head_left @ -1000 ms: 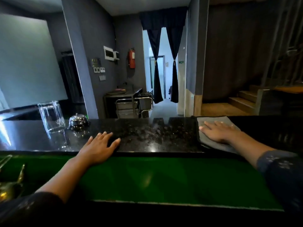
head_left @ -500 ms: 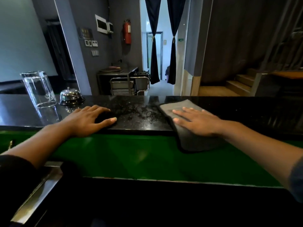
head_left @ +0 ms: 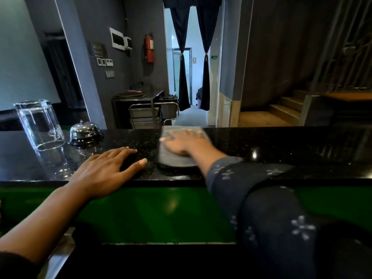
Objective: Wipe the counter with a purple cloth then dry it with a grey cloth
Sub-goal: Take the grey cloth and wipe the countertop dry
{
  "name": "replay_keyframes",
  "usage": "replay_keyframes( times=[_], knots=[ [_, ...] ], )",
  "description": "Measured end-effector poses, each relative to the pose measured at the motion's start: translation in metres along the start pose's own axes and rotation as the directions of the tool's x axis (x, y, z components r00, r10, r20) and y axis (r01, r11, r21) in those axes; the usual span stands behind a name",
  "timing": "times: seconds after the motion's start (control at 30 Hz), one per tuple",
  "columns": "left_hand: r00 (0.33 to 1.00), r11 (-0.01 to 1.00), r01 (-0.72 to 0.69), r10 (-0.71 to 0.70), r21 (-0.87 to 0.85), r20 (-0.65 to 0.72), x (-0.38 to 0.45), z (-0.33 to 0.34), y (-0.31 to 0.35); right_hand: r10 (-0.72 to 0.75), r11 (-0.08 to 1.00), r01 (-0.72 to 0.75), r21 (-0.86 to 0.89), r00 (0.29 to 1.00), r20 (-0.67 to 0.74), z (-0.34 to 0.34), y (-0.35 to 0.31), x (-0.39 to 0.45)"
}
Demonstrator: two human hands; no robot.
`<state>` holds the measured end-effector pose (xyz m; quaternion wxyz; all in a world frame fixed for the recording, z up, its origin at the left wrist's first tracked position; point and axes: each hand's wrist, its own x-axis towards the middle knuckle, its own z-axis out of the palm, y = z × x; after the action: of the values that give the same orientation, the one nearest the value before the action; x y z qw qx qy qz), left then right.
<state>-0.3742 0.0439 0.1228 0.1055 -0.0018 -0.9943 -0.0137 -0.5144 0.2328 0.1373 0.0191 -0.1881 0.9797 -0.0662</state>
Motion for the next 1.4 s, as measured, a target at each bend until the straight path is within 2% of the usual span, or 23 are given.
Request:
replay_keyframes(
  times=[0.1,0.23,0.33,0.43,0.53,0.67,0.8,0.9,1.03,1.17,1.3,1.4],
  knots=[
    [1.000,1.000,-0.012,0.012,-0.027,0.002,-0.001,-0.001,-0.003,-0.098,0.995,0.098,0.000,0.995,0.034,0.003,-0.029,-0.008],
    [0.999,0.998,-0.022,0.024,-0.061,0.026,-0.007,-0.002,-0.004,-0.096,0.995,0.097,-0.019,0.995,0.033,-0.001,0.032,-0.020],
    [0.999,0.997,-0.019,0.022,-0.071,0.029,-0.008,-0.003,-0.002,0.072,0.997,-0.072,-0.019,0.997,0.005,-0.013,0.119,-0.042],
    [1.000,0.998,-0.009,0.010,-0.063,0.024,-0.009,-0.004,0.002,0.291,0.956,-0.291,-0.028,0.957,0.007,-0.025,0.204,-0.076],
    [1.000,0.998,0.018,-0.018,-0.055,0.010,-0.007,-0.002,0.005,0.399,0.916,-0.398,-0.042,0.917,0.020,-0.031,0.235,-0.089],
    [0.998,0.996,0.060,-0.058,-0.064,0.021,-0.004,-0.003,0.007,0.393,0.917,-0.393,-0.064,0.919,-0.017,-0.028,0.201,-0.082],
    [0.995,0.994,0.089,-0.087,-0.056,0.047,-0.006,-0.006,0.010,0.146,0.989,-0.147,-0.025,0.988,-0.047,-0.014,0.098,-0.072],
    [0.992,0.992,0.111,-0.108,-0.052,0.065,-0.007,-0.010,0.013,-0.051,0.999,0.051,-0.002,0.999,-0.017,-0.003,0.017,-0.086],
    [0.993,0.994,0.094,-0.089,-0.054,0.081,-0.011,-0.013,0.014,-0.131,0.991,0.131,0.020,0.991,0.004,0.006,-0.003,-0.113],
    [0.994,0.997,0.058,-0.053,-0.057,0.090,-0.014,-0.014,0.011,-0.085,0.996,0.085,-0.036,0.996,0.001,0.001,0.042,-0.128],
    [0.997,0.998,0.042,-0.039,-0.048,0.074,-0.008,-0.009,0.004,0.074,0.996,-0.073,-0.040,0.997,0.018,-0.006,0.082,-0.121],
    [0.999,0.999,0.025,-0.023,-0.046,0.038,-0.001,-0.003,0.000,0.186,0.982,-0.186,-0.033,0.982,0.022,-0.008,0.080,-0.099]
  ],
)
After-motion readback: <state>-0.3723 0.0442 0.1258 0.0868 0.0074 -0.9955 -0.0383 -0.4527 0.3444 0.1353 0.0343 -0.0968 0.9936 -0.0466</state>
